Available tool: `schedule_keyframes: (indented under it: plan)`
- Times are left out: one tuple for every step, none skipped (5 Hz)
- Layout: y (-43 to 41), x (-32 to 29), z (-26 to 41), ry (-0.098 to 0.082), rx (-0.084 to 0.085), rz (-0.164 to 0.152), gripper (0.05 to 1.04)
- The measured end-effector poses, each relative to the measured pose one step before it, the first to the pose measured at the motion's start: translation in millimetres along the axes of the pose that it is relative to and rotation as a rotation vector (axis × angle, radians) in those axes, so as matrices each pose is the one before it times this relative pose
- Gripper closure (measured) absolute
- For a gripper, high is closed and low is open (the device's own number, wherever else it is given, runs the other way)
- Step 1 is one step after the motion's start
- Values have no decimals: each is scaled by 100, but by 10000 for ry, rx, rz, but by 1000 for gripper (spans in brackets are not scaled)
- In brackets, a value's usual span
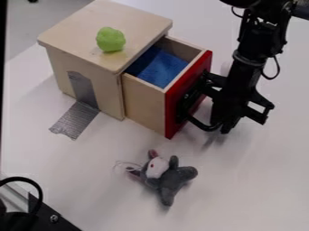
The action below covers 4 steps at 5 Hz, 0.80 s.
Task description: Open the drawer
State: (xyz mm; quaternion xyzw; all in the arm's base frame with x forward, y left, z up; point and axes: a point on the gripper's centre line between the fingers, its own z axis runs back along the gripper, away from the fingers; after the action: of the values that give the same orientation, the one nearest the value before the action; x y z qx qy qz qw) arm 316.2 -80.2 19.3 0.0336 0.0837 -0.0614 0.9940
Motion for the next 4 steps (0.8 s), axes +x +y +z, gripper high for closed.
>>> schedule_keyframes:
  plan:
    - [-517, 421, 13, 31, -108, 91, 960]
    - [-585, 138, -7, -18, -4, -61, 960]
    - [30, -44, 0, 28, 19, 132, 924]
    - [-876, 531, 705, -313, 277, -501, 714]
